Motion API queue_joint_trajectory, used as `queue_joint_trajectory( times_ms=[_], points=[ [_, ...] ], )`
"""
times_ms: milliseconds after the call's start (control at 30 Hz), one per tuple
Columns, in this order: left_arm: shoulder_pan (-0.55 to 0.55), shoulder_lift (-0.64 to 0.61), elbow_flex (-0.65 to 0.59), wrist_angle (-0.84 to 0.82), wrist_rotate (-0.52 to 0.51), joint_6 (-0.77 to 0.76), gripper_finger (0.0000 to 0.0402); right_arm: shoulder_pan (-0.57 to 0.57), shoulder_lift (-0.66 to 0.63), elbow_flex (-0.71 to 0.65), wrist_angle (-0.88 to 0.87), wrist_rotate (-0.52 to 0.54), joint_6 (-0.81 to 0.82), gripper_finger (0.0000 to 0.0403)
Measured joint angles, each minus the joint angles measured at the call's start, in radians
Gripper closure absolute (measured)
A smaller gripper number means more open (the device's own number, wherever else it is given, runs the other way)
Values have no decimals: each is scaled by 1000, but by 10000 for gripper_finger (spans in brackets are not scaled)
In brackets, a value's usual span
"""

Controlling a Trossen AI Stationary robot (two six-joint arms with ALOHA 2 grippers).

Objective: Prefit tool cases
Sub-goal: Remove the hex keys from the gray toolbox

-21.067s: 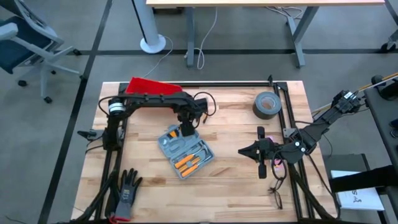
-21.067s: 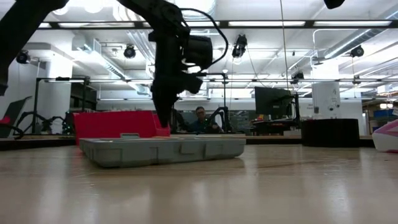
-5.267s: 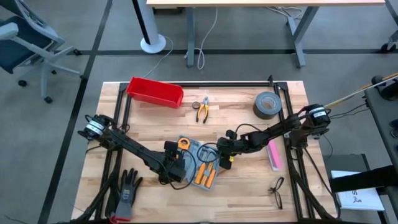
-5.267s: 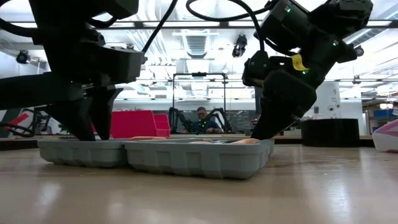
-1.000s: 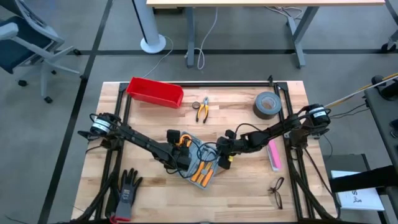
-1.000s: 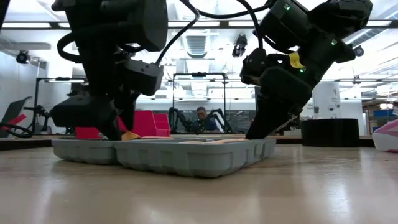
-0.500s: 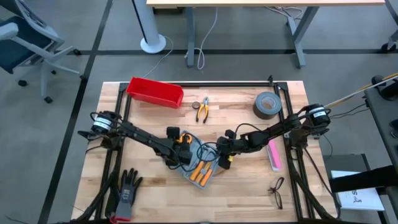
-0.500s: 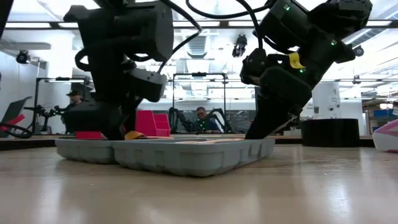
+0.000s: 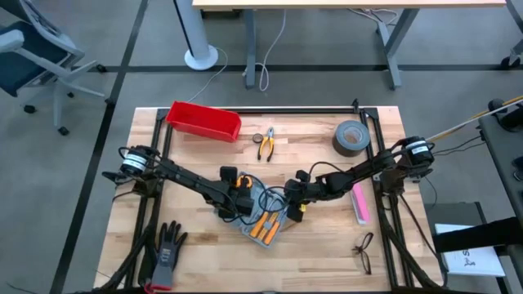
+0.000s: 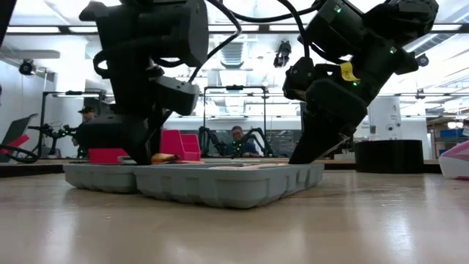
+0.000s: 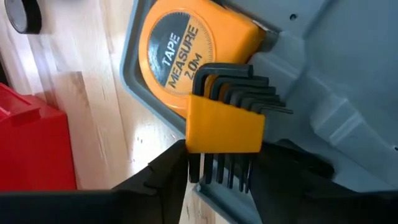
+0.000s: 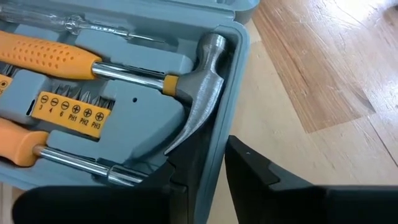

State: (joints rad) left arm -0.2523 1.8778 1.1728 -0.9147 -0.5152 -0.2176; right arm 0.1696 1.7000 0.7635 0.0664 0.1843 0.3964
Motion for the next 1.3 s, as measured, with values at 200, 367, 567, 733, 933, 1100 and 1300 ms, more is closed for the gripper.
queue_joint_trajectory(
  times_ms=[200, 367, 567, 733, 933, 1100, 1300],
  points=[
    [2, 0, 25, -27, -22, 8, 263, 0, 0, 0, -1, 0, 0, 337],
    [9, -1, 44, -29, -68, 34, 272, 0, 0, 0, -1, -1, 0, 343],
    [52, -2, 60, -29, -128, 61, 274, 0, 0, 0, -1, 0, 1, 354],
    [114, -3, 78, -21, -152, 97, 275, 0, 0, 0, -1, -1, 0, 348],
    [177, -4, 92, 16, -157, 173, 282, 2, -1, 0, -1, 0, 4, 333],
    [230, -4, 90, 61, -151, 249, 285, 3, -3, 0, -1, 0, 4, 331],
    [278, -42, 88, 24, 11, 276, 279, 3, -7, 0, -2, -2, 9, 341]
  ],
)
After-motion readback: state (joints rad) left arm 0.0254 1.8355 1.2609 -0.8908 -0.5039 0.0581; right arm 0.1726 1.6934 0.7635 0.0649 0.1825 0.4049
